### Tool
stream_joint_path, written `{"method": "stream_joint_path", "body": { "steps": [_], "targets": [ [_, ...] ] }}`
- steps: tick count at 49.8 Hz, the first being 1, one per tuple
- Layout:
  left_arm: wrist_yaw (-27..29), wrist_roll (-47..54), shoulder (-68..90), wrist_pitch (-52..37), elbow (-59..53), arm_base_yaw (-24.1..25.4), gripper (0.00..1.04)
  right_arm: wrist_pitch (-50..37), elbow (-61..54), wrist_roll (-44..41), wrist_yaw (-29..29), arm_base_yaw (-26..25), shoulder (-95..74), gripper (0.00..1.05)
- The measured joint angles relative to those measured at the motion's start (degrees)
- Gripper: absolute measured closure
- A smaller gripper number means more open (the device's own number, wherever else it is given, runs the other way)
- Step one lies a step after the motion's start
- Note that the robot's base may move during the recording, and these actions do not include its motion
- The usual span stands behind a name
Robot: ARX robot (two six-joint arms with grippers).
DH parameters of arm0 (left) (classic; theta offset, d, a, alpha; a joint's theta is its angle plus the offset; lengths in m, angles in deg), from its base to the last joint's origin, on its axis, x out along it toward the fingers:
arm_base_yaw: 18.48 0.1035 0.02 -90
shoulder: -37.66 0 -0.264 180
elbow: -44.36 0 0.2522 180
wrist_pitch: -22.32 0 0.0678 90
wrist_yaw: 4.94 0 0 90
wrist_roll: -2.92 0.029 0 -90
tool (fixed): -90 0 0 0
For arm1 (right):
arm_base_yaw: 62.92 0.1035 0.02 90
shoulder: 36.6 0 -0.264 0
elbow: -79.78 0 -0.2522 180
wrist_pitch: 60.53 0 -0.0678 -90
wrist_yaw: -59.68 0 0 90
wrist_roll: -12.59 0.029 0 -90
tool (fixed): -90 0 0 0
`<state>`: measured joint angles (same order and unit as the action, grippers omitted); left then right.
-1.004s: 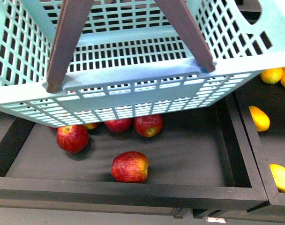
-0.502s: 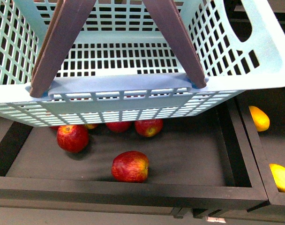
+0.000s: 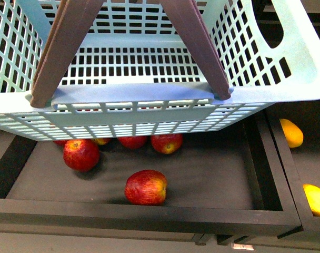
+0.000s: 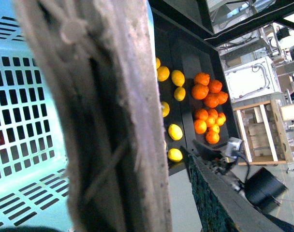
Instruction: Pick lemon and mango into basket
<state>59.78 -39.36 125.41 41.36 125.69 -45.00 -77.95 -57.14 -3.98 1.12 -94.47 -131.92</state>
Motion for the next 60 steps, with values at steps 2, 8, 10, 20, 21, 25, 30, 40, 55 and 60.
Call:
{"method": "stream_joint_path", "body": {
  "steps": [2, 8, 10, 20, 21, 25, 30, 40, 55, 60],
  "targets": [
    [0.13, 0.02, 0.00, 0.00, 0.00, 0.02, 0.77, 0.74, 1.57, -2.08, 0.52, -0.02, -3.91, 0.09],
    [0.17, 0.04, 0.00, 0.00, 0.00, 0.00, 0.77, 2.71, 5.86, -8.61, 0.96, 0.35, -13.29, 0.09],
    [0.09, 0.02, 0.00, 0.00, 0.00, 0.00, 0.77, 3.04, 8.28, -11.19, 0.70, 0.83, -17.46, 0.09],
    [-0.09, 0.02, 0.00, 0.00, 0.00, 0.00, 0.77, 4.02, 19.52, -17.05, -2.62, 4.98, -31.78, 0.09],
    [-0.09, 0.02, 0.00, 0.00, 0.00, 0.00, 0.77, 4.39, 20.94, -17.33, -2.95, 5.60, -33.18, 0.09],
    [-0.04, 0.02, 0.00, 0.00, 0.00, 0.00, 0.77, 5.44, 24.68, -18.05, -3.98, 7.13, -36.50, 0.09],
    [0.04, 0.02, 0.00, 0.00, 0.00, 0.02, 0.77, 6.69, 27.93, -18.47, -4.42, 8.28, -38.99, 0.09],
    [0.07, 0.02, 0.00, 0.00, 0.00, 0.00, 0.77, 9.84, 35.98, -19.58, -5.97, 10.99, -44.37, 0.09],
    [-0.04, 0.04, 0.00, 0.00, 0.00, 0.00, 0.77, 13.97, 44.81, -20.22, -6.78, 13.38, -49.75, 0.09],
    [-0.04, 0.04, 0.00, 0.00, 0.00, 0.00, 0.77, 14.60, 47.06, -20.24, -7.08, 14.23, -51.12, 0.09]
  ]
}}
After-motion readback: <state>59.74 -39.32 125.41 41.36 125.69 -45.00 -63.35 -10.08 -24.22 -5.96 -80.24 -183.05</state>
